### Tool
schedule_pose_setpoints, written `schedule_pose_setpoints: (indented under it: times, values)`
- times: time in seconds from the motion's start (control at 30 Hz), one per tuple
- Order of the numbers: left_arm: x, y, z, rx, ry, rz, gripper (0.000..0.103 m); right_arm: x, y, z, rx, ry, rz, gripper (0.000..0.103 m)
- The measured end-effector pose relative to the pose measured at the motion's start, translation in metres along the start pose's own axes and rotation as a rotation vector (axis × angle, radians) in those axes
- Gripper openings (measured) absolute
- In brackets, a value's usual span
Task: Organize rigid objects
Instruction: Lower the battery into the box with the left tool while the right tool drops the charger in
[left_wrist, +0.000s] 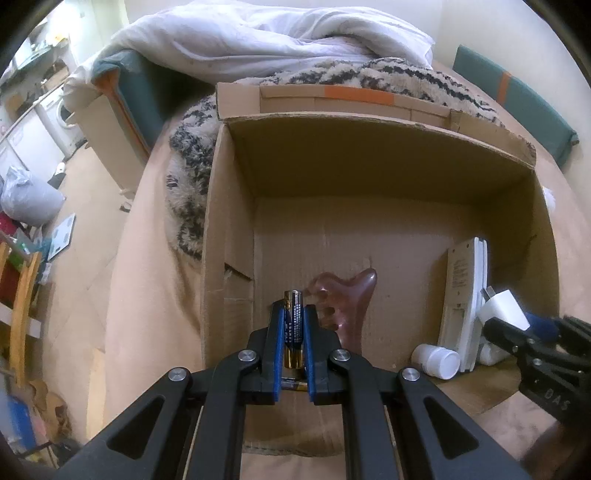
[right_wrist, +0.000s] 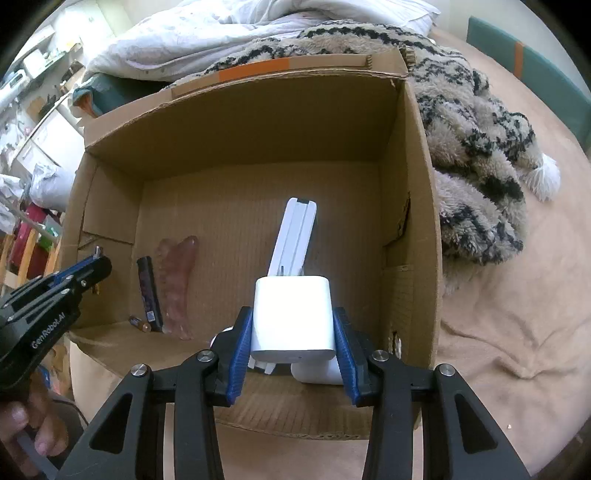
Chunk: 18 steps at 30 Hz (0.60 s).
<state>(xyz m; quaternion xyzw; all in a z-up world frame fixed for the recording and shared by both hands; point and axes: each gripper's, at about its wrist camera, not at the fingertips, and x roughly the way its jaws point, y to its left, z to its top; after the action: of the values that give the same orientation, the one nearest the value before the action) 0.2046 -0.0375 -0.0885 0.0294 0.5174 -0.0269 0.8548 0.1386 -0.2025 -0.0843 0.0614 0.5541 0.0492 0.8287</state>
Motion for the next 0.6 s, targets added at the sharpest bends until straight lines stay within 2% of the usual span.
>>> schedule_pose_setpoints:
  times: [0.23, 0.27, 0.3, 0.5, 0.53, 0.6]
  values:
    - [0.001, -0.001, -0.001, 0.012, -0.009, 0.015, 0.009, -0.008, -0.007, 0.004, 0.041, -0.03, 0.055, 0.044]
    - [0.001, -0.001, -0.001, 0.013, -0.01, 0.017, 0.009, -0.009, -0.007, 0.004, 0.048, -0.036, 0.065, 0.05]
    - [0.0, -0.001, -0.001, 0.011, -0.014, 0.018, 0.009, -0.011, -0.008, 0.005, 0.057, -0.046, 0.081, 0.06]
    - [-0.002, -0.002, -0.001, 0.008, -0.018, 0.018, 0.01, -0.022, -0.008, 0.008, 0.073, -0.093, 0.123, 0.08]
    - [-0.002, -0.002, -0.001, 0.007, -0.018, 0.015, 0.012, -0.023, -0.008, 0.008, 0.078, -0.099, 0.136, 0.082]
    - [-0.004, -0.002, 0.0, 0.004, -0.016, -0.003, 0.025, -0.026, -0.009, 0.009, 0.086, -0.113, 0.154, 0.095]
